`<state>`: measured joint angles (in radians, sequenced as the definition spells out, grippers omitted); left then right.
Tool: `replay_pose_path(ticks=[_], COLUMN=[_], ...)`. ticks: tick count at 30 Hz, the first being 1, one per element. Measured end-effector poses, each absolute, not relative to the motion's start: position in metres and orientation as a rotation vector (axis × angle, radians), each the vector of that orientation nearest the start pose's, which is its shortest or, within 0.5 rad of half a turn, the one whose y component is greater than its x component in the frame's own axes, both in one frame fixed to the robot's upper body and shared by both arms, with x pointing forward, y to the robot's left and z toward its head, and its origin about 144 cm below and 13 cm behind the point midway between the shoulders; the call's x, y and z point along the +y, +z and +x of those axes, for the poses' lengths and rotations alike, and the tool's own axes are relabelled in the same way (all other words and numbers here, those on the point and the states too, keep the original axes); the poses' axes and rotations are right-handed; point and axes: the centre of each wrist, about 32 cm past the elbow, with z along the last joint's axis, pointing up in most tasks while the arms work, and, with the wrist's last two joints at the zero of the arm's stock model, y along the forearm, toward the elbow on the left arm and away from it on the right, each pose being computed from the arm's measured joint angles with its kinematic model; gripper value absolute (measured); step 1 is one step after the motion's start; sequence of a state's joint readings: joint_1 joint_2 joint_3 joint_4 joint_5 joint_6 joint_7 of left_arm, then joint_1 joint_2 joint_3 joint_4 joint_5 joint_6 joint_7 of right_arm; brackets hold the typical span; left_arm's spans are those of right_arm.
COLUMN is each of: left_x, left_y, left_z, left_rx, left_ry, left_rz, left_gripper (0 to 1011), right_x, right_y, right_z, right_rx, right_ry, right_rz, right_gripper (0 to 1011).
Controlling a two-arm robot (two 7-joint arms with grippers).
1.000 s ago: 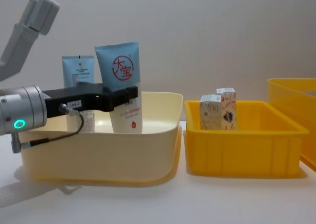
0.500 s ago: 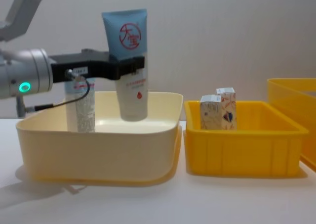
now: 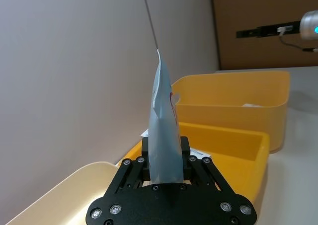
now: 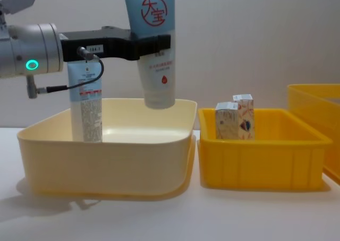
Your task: Bimanual collaborative sorting of washing and personal care products
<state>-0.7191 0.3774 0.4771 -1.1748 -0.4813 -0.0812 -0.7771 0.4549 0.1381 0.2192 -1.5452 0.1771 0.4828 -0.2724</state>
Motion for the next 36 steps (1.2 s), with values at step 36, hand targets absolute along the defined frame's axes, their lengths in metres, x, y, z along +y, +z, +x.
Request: replay_pose_path(ticks=[36], left_x=[0.274], left_y=[1.297], left_z=[0.679], left_rx=[-0.255], left_ry=[0.266], left_rz=[-0.148], left_gripper=[302], right_x=[-0.335], right_y=[1.320], right_z=[0.543], right_rx=[-0.044], right_ry=[-1.636], right_rz=[0.053], right_gripper=[1001])
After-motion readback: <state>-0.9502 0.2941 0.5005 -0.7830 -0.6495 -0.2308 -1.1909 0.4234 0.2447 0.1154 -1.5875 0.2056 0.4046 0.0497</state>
